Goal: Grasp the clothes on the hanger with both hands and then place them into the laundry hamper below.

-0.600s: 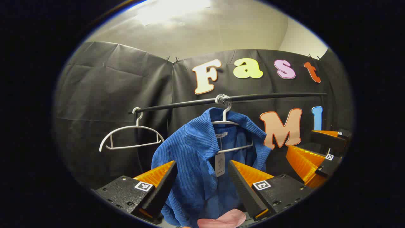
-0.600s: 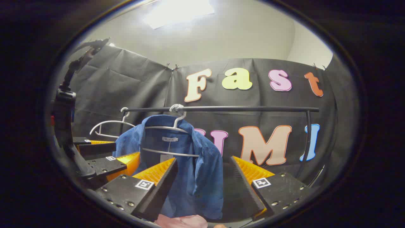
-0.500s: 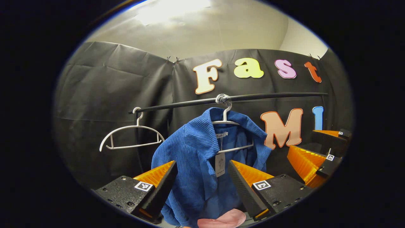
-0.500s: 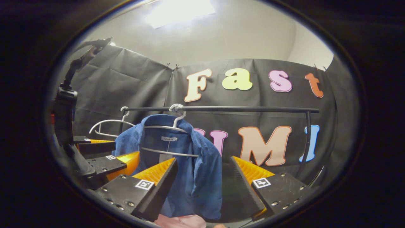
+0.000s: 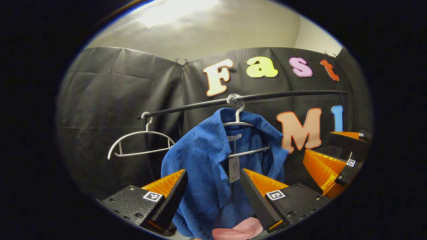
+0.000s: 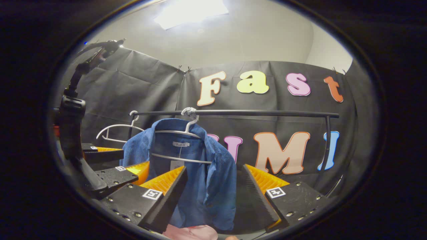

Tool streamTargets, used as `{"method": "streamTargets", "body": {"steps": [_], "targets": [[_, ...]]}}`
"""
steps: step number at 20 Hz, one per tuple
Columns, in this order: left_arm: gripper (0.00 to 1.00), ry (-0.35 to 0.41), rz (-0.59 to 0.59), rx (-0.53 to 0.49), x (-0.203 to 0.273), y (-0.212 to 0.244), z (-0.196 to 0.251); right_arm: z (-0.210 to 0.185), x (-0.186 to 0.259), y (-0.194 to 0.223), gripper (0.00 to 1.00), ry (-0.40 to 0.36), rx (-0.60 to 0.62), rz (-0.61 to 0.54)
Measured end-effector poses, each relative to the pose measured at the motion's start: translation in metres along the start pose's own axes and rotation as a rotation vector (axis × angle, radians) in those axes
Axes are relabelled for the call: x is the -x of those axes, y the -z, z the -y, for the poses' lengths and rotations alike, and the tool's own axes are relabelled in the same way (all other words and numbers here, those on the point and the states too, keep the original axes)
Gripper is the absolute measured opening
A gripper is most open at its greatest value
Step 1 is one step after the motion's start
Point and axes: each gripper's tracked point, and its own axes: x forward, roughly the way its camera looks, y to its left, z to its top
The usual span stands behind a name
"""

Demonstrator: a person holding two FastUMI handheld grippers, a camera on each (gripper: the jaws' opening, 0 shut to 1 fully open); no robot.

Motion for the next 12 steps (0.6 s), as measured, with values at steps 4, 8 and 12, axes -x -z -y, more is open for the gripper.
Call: {"method": "streamTargets", "body": {"steps": [4, 8, 12], "targets": [[0.96, -0.022, -0.005, -0.012, -0.007, 0.005, -0.004, -0.003, -0.004, 0.004, 0.96, -0.007, -0.012, -0.010], [0.94, -0.036, -0.013, -0.016, -0.025, 0.014, -0.001, 0.000, -0.005, 0.012, 0.98, -0.001, 0.003, -0.023], [0.93, -0.041, -0.026, -0.017, -0.042, 0.025, 0.002, 0.013, -0.011, 0.020, 0.96, 0.025, 0.030, -0.037]]}}
